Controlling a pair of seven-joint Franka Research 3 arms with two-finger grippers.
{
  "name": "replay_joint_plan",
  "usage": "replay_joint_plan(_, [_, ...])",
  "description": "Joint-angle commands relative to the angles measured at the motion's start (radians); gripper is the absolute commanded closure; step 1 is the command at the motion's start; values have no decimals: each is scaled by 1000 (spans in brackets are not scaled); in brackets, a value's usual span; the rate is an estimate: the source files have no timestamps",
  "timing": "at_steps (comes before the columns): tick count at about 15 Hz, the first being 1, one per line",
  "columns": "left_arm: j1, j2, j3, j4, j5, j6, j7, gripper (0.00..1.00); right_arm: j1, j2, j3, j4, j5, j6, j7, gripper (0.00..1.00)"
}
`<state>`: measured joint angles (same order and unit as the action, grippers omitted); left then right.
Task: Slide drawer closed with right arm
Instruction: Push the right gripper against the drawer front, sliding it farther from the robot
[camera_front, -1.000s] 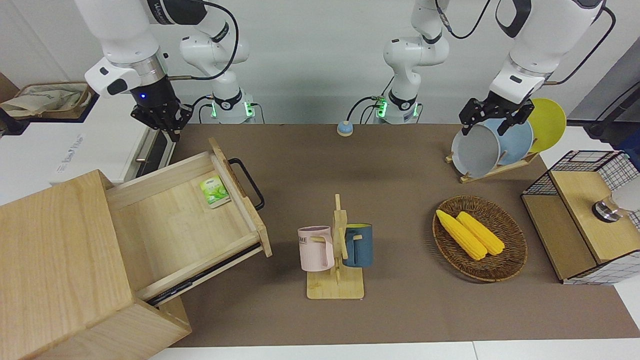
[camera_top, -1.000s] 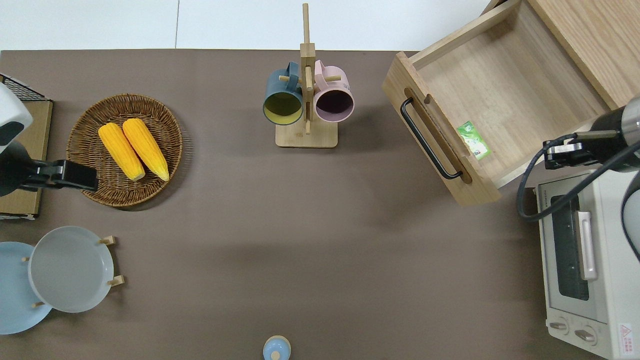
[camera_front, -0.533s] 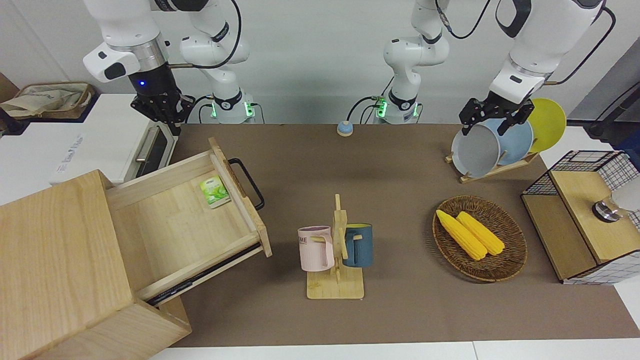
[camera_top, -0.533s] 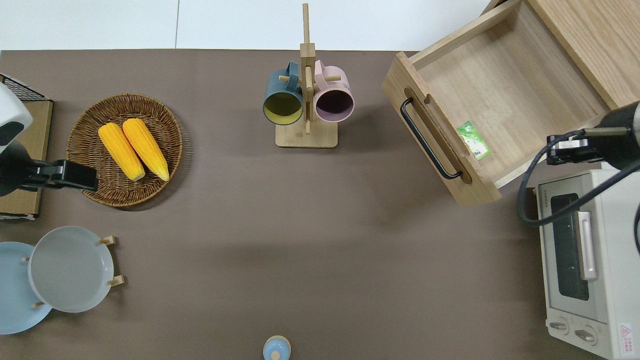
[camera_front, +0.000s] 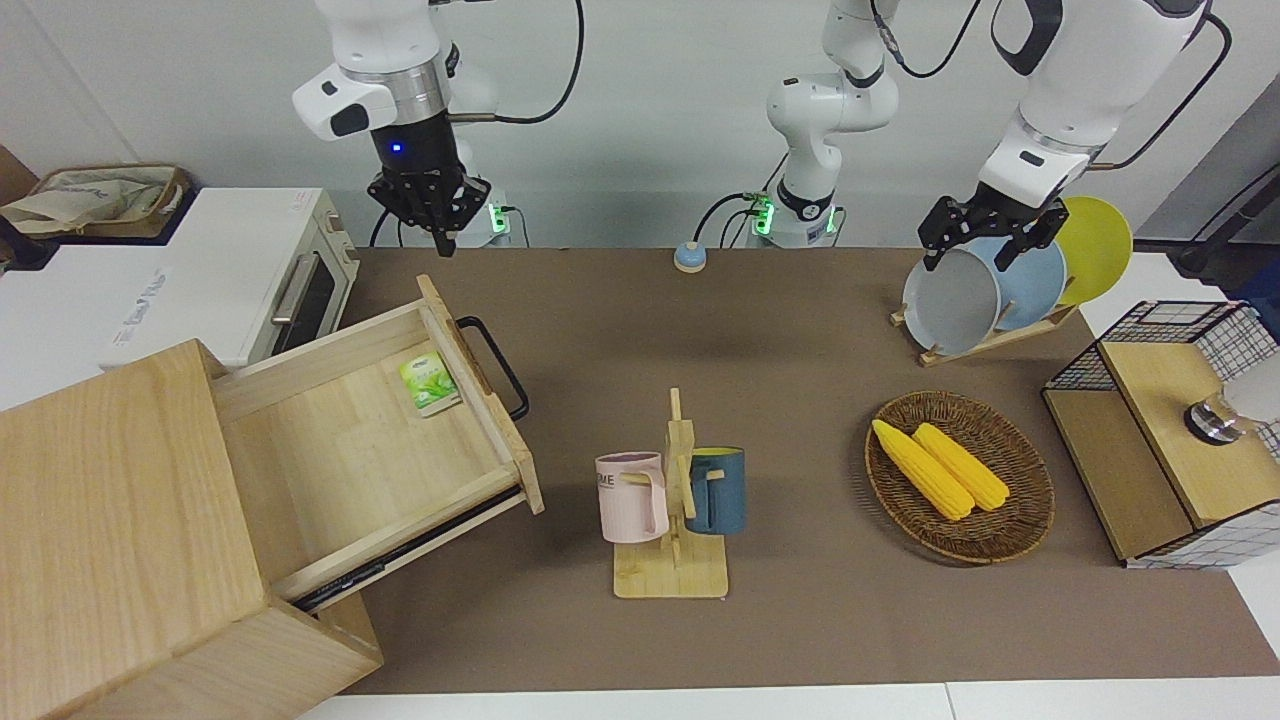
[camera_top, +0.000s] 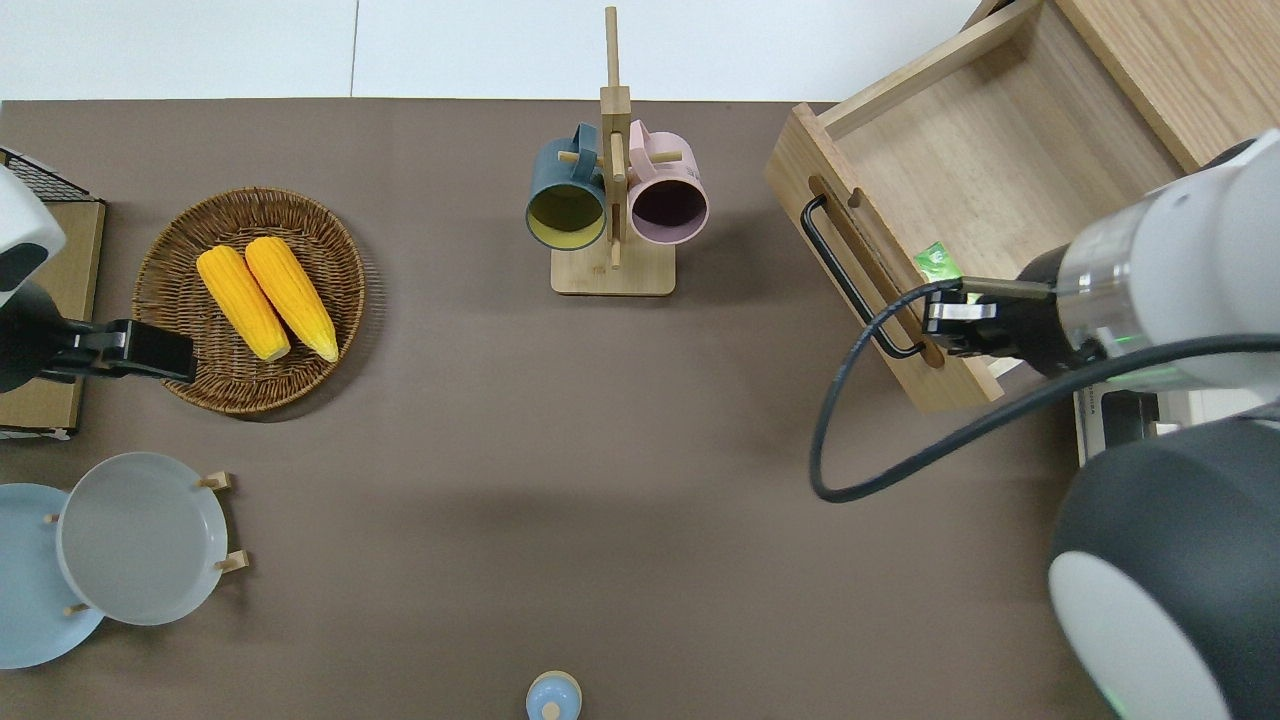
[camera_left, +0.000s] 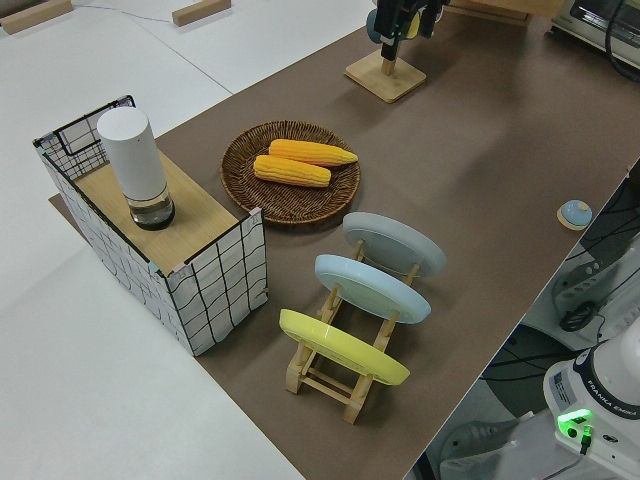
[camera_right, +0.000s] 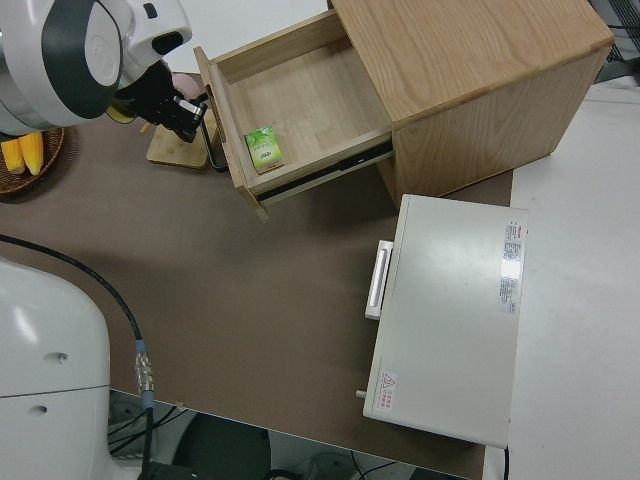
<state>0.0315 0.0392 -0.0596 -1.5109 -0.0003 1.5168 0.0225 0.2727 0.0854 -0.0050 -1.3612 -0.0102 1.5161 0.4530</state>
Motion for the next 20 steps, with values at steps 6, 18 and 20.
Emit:
replay_joint_plan(6, [4, 11, -6, 24, 17, -20, 10, 7, 157, 69, -4, 14, -11, 35, 355, 1000])
replay_joint_plan(18, [4, 11, -6, 26, 17, -20, 10, 7, 169, 180, 10, 2, 84, 104, 835, 1000])
replay_joint_plan(20, [4, 11, -6, 24, 17, -20, 10, 7, 169, 192, 10, -19, 84, 127, 874, 1000])
